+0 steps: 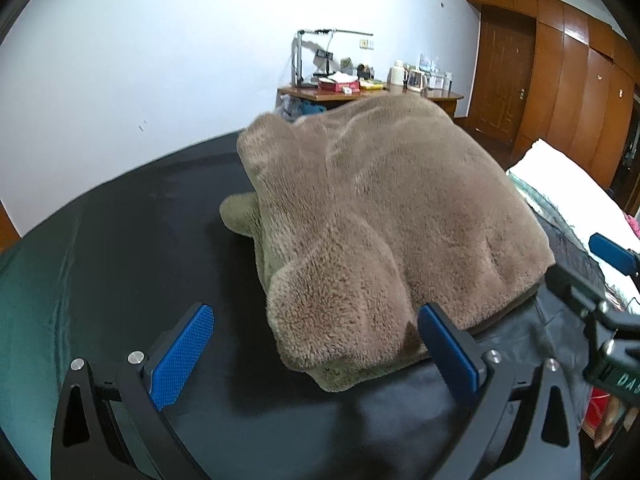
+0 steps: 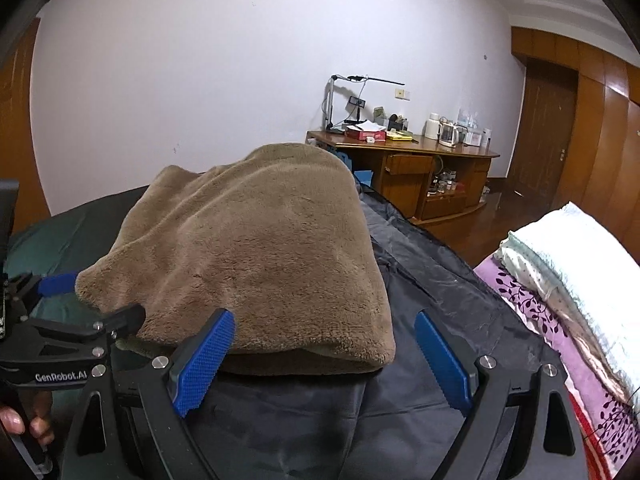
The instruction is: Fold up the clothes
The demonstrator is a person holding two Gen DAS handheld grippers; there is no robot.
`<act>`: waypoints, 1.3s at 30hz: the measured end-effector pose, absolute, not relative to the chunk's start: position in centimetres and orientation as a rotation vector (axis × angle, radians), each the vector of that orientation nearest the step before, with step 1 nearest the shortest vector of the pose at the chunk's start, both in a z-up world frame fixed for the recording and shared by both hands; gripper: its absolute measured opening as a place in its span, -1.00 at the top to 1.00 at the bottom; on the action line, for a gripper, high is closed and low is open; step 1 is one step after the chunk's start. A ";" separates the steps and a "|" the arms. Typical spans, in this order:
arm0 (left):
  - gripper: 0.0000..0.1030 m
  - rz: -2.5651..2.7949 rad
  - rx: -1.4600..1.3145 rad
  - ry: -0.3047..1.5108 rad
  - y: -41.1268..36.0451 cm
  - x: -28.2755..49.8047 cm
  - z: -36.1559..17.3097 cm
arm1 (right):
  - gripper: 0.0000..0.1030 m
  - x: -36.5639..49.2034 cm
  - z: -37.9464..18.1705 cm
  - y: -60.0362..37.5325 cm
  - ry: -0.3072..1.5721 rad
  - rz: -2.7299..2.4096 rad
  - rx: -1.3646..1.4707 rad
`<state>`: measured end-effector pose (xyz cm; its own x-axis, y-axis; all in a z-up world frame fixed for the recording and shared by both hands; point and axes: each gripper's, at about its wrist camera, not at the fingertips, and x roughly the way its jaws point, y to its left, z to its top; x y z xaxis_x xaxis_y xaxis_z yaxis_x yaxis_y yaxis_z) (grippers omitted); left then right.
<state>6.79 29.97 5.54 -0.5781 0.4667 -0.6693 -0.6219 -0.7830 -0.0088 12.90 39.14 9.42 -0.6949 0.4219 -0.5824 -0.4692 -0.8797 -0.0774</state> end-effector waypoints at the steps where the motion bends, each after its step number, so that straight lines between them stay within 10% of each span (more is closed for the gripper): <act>1: -0.99 2.335 -0.888 0.302 29.9 6.9 5.8 | -0.81 12.9 9.5 39.0 0.097 2.515 -0.841; 39: -0.99 2.232 -0.887 0.208 29.3 7.8 8.1 | -0.81 13.6 8.7 38.6 0.107 2.507 -0.892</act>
<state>7.82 29.28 8.14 -0.5085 0.5630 -0.6515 -0.6735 -0.7315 -0.1065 13.57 38.60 8.74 -0.6759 0.4078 -0.6139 -0.4588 -0.8847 -0.0825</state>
